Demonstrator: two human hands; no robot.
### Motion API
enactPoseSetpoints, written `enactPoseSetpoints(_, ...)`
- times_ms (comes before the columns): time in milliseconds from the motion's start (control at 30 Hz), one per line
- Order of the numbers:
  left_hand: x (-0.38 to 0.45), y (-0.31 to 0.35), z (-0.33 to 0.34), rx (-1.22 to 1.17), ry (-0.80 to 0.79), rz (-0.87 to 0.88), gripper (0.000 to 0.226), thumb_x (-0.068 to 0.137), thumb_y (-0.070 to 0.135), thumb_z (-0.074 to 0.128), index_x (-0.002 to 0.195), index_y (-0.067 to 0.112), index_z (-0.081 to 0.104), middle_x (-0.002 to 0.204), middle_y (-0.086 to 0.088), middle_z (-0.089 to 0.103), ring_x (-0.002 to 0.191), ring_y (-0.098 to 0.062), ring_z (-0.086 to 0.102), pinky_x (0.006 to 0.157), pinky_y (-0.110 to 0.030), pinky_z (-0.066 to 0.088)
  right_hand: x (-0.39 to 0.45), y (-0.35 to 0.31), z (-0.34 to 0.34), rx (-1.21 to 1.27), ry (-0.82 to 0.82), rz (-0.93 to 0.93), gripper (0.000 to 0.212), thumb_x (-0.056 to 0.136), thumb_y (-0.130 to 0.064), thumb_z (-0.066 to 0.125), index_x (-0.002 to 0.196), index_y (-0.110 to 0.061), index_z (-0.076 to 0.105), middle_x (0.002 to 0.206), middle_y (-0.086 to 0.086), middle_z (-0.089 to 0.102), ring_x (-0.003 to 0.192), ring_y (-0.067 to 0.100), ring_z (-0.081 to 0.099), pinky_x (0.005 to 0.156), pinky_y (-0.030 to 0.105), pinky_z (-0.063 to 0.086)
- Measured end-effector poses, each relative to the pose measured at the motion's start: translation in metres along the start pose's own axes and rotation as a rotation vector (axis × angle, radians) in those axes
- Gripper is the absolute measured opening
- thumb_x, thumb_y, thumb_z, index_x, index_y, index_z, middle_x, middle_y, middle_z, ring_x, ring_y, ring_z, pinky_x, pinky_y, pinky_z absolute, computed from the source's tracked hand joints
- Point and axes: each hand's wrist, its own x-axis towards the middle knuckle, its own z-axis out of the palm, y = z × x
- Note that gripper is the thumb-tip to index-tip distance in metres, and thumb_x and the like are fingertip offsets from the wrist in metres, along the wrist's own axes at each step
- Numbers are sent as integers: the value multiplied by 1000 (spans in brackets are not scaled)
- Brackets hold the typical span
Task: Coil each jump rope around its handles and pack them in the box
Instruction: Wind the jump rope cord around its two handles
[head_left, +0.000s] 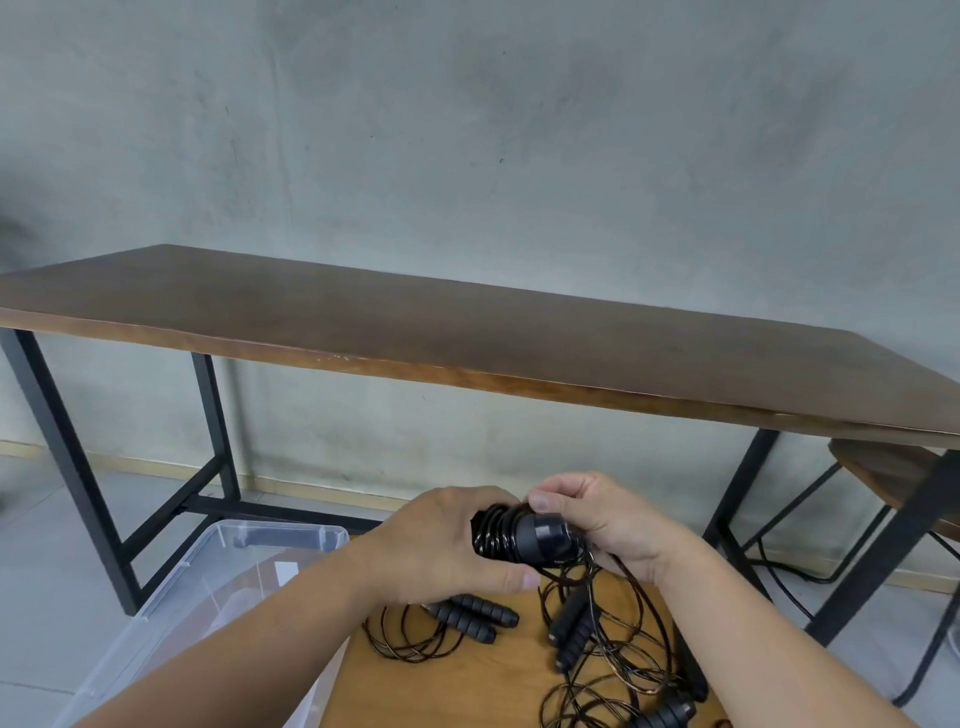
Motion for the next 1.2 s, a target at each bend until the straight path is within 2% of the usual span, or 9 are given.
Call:
enactPoseSetpoints(100, 3, -1, -2, -57, 29, -10, 40, 75, 56, 77, 109, 40, 61, 95, 16, 66, 88, -1, 62, 77, -21, 50, -1, 5, 7, 74, 62, 11, 26, 75, -43, 81, 86, -20, 76, 89, 14, 64, 79, 28, 54, 65, 31, 43)
enactPoseSetpoints(167, 5, -3, -4, -123, 57, -19, 40, 73, 58, 76, 106, 41, 63, 93, 18, 67, 87, 1, 62, 74, -17, 46, -2, 7, 13, 144, 85, 22, 15, 94, -26, 64, 88, -21, 77, 77, 14, 51, 64, 23, 38, 54, 28, 28)
enactPoseSetpoints(267, 8, -6, -6, -167, 108, -40, 52, 65, 69, 70, 106, 37, 64, 93, 14, 69, 86, -1, 62, 75, -20, 48, -2, 16, 22, 214, 122, 16, 41, 104, -6, 39, 78, -16, 69, 60, -1, 34, 53, 11, 19, 47, 24, 16)
enactPoseSetpoints(433, 11, -11, -6, -182, 200, -101, 56, 73, 56, 74, 121, 41, 52, 101, 7, 67, 90, -8, 63, 78, -22, 50, -4, 20, 43, 216, 256, 18, 26, 103, -30, 48, 84, -15, 57, 61, -2, 42, 48, 8, 25, 44, 21, 20)
enactPoseSetpoints(500, 13, -12, -6, -188, 213, -86, 52, 83, 40, 75, 129, 43, 51, 105, 6, 68, 91, -11, 65, 81, -27, 54, -6, 20, 50, 163, 291, 23, 25, 104, -28, 47, 85, -14, 56, 63, -2, 44, 49, 10, 27, 46, 22, 22)
enactPoseSetpoints(600, 17, -11, -5, -165, 236, -62, 37, 84, 30, 75, 116, 43, 61, 98, 10, 69, 86, -7, 63, 81, -29, 52, -9, 17, 59, 56, 317, 32, 28, 105, -16, 43, 80, -14, 56, 63, -1, 47, 48, 11, 34, 47, 23, 27)
enactPoseSetpoints(733, 19, -10, 3, 40, 275, -94, 37, 82, 39, 71, 114, 47, 56, 103, 14, 63, 93, -8, 59, 84, -32, 53, -16, 10, 61, -114, 322, 89, 32, 105, -20, 46, 77, -10, 58, 57, 0, 55, 48, 11, 49, 49, 22, 42)
enactPoseSetpoints(967, 24, -11, 8, 422, 365, -78, 46, 84, 38, 66, 127, 39, 48, 118, 15, 58, 100, -12, 57, 88, -32, 48, -23, -1, 66, -182, 245, 163, 25, 103, -15, 48, 104, 6, 61, 65, 7, 60, 53, 19, 61, 54, 29, 54)
enactPoseSetpoints(1200, 27, -15, 9, 741, 346, 1, 59, 89, 51, 58, 141, 34, 37, 132, 10, 50, 114, -16, 52, 98, -32, 39, -34, -13, 68, -381, 200, 165, 29, 102, -18, 46, 92, 3, 64, 64, 10, 60, 48, 15, 57, 50, 26, 47)
